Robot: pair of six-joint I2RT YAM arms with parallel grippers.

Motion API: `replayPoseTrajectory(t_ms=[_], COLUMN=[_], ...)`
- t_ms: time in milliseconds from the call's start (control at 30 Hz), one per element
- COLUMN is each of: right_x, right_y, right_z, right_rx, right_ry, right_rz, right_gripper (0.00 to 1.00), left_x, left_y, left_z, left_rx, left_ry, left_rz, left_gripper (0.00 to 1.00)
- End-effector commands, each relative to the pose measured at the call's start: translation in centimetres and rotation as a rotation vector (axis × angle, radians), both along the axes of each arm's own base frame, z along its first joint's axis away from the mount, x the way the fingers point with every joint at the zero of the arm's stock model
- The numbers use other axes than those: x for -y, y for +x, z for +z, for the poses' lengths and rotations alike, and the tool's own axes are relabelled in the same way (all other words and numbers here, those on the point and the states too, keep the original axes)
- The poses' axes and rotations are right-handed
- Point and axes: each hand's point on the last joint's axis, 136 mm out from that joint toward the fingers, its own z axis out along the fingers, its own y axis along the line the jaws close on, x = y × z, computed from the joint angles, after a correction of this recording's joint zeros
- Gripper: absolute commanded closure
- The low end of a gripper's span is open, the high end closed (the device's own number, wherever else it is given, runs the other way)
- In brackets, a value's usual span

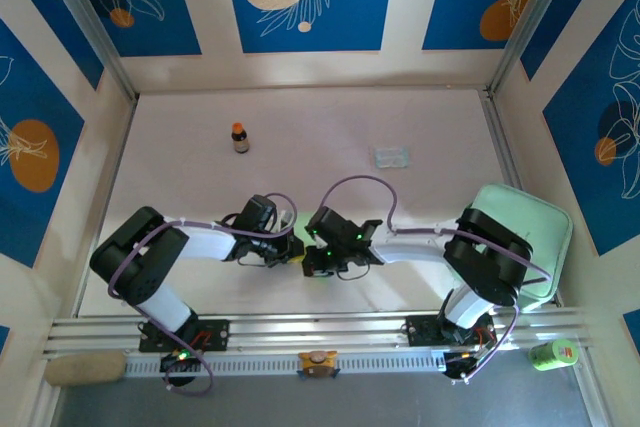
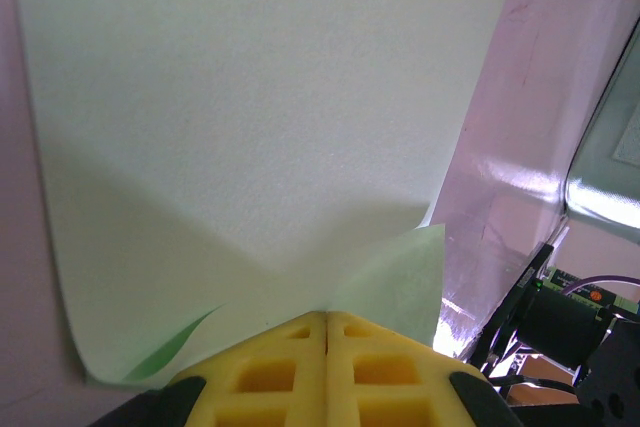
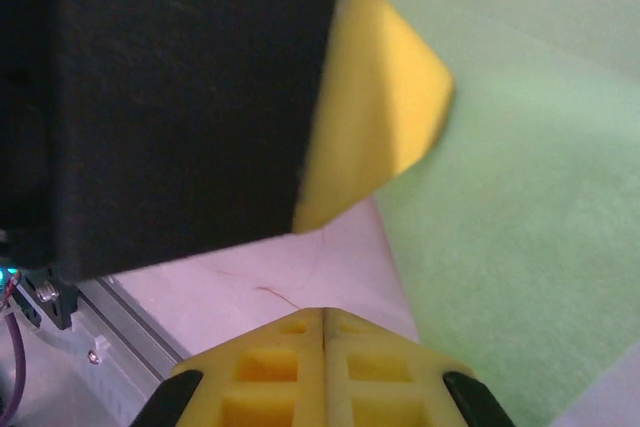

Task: Fold a paper plane with a square sheet of paper (pick it up from the middle)
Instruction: Third fold the triangle at the center of the table.

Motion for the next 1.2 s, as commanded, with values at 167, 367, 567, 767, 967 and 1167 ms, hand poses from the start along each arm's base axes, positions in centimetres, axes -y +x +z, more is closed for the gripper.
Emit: replayPoseTrajectory(t_ms=[167,367,567,767,967,1167], right_x=[0.0,0.7,1.6,2.4,2.8,0.4], right_y=[-0.1,-0.8,-1.9,-2.1,-2.7,-1.1], right_z=[-2.2,-2.6,-2.9,-2.6,-1.7,0.9], right_rx=[-0.054,-0.068,-0.092,-0.089,-0.106,-0.053], right_ry=[-0.027,0.012,0.052,0.078,0.117,0.162], right_rz=[-0.034,-0.040,-0.052,-0.065,-0.067,-0.030], right_gripper=[0.97,0.97,0.96,0.95,0.93,0.93], left_x=[-0.9,-1.0,-1.1,-1.2,-1.3,-1.2], left_y=[-0.8,-0.8,-0.9,-0.9,-0.8,-0.8], left_z=[-1.1,-1.2,-1.4,-1.5,-1.4,-1.4], left_rx=[-0.009,-0.012,-0.014,-0.016,-0.013,-0.010], left_ry=[0.051,0.057,0.064,0.070,0.070,0.069], left_rz=[-0.005,-0.001,0.001,0.004,0.007,0.012], left_gripper=[1.00,1.00,1.00,1.00,1.00,1.00])
